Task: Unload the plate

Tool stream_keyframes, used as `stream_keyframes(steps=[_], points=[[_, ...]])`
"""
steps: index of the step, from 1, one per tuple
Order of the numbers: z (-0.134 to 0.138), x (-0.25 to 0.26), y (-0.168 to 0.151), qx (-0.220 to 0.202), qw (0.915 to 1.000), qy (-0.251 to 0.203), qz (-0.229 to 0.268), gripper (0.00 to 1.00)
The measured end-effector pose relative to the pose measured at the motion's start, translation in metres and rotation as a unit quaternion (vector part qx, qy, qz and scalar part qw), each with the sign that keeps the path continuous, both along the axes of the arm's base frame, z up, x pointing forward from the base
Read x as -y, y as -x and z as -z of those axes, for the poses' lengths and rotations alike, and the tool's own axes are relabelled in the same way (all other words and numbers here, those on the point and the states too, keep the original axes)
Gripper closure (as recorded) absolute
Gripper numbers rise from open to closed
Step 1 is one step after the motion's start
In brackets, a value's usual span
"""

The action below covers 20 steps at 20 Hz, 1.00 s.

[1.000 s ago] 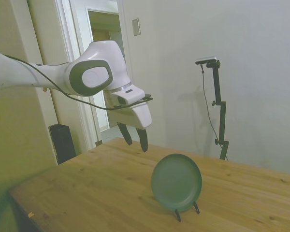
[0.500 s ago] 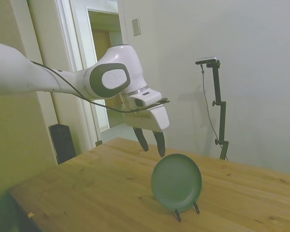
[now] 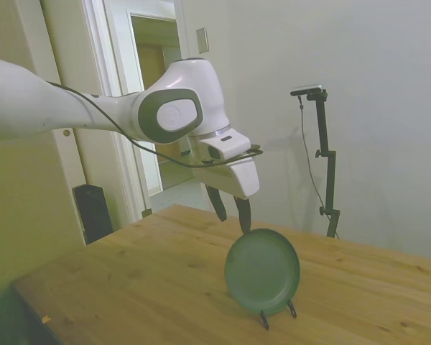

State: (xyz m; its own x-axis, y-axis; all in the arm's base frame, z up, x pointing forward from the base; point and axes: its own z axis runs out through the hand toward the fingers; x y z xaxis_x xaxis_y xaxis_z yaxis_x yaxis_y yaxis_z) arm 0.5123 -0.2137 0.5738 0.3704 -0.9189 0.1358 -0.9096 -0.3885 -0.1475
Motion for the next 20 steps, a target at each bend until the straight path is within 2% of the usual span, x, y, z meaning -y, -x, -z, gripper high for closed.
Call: stream_keyframes(steps=[5,7,14,20], points=[[0.015,0.022,-0.016,0.000,0.9997,-0.025,0.009,0.00],[0.022,0.021,-0.020,0.001,0.9993,-0.038,-0.002,0.00],[0.018,0.022,-0.018,0.034,0.9953,-0.079,-0.044,0.00],[0.041,0.024,-0.023,0.033,0.9928,-0.093,-0.068,0.00]])
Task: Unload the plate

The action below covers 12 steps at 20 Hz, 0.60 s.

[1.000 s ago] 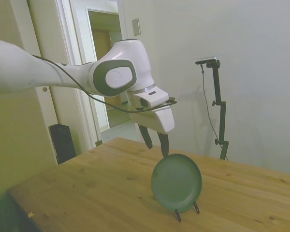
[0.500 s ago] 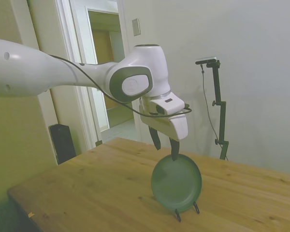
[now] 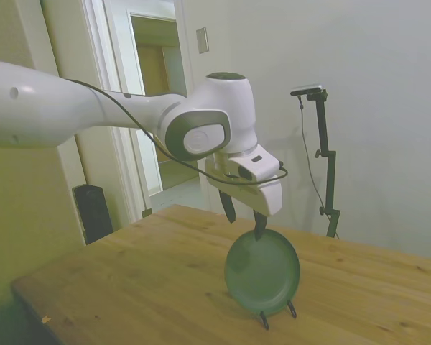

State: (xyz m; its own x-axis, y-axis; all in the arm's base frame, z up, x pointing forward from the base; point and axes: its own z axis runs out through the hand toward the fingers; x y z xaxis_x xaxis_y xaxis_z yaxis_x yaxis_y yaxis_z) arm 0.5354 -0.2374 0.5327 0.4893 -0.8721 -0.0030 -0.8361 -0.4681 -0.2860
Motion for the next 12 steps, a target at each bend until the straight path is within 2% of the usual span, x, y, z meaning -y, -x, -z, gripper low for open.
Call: stream_keyframes(steps=[6,12], points=[[0.012,0.001,-0.002,0.005,0.9997,-0.012,-0.019,0.00],[0.030,0.001,-0.005,0.004,0.9996,-0.019,-0.019,0.00]])
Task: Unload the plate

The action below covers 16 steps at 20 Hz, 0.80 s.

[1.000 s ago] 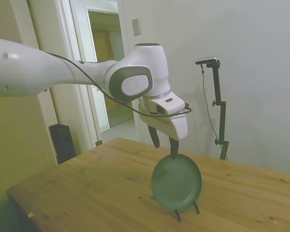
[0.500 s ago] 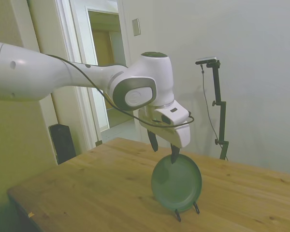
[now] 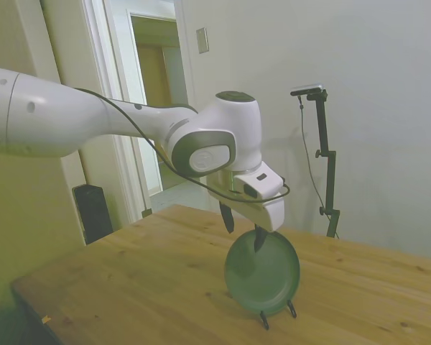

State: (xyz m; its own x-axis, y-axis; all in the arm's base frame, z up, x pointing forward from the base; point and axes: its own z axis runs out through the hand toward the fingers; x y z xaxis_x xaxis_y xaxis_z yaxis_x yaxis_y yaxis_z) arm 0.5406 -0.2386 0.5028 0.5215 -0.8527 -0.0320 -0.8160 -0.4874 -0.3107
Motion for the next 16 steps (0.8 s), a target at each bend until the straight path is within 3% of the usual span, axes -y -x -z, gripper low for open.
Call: stream_keyframes(steps=[1,16], points=[[0.0010,0.0000,-0.0003,0.000,1.0000,-0.001,0.000,1.00],[0.0086,0.0066,0.0046,0.007,0.9998,-0.012,-0.017,1.00]])
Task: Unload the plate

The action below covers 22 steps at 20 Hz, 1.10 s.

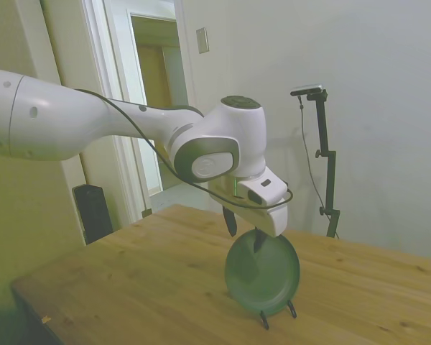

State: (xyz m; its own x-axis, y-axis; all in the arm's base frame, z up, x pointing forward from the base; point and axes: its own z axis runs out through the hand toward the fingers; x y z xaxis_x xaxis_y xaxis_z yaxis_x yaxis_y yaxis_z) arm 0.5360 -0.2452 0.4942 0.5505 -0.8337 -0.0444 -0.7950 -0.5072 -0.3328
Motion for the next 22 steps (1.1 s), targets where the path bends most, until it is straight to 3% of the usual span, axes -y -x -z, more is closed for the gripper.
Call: stream_keyframes(steps=[22], points=[[0.003,-0.013,-0.005,0.005,0.9999,0.003,-0.011,1.00]])
